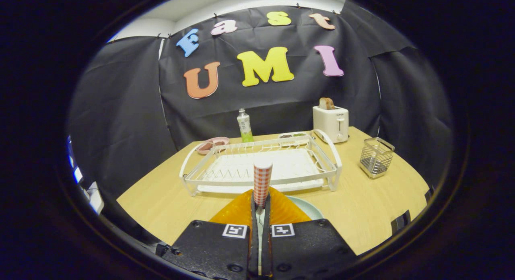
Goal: Take the plate from the dish rack, then take the spoon from the basket and place it into the plate.
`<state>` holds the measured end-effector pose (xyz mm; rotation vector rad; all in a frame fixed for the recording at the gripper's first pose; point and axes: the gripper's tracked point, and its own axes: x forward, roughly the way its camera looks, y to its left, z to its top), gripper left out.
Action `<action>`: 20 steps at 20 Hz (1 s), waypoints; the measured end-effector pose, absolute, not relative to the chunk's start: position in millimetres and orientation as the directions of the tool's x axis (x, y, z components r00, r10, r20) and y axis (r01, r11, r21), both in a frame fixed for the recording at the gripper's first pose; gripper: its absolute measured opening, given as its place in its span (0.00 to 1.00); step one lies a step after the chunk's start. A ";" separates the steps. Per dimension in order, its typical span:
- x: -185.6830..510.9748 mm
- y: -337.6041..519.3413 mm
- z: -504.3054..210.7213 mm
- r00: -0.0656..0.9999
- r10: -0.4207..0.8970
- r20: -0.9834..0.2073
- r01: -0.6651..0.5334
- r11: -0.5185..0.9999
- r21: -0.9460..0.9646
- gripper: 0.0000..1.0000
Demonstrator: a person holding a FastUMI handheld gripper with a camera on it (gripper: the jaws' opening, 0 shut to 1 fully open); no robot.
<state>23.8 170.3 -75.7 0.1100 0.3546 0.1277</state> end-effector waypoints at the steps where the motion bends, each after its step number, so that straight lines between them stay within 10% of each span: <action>1: 23.5 174.5 -78.0 0.926 0.153 -0.344 -0.113 0.985 0.133 0.09; 10: 29.8 168.5 -86.2 0.917 0.153 -0.368 -0.099 0.982 0.162 0.18; 20: 19.2 106.2 -39.6 0.980 0.041 -0.193 -0.011 0.988 0.154 0.91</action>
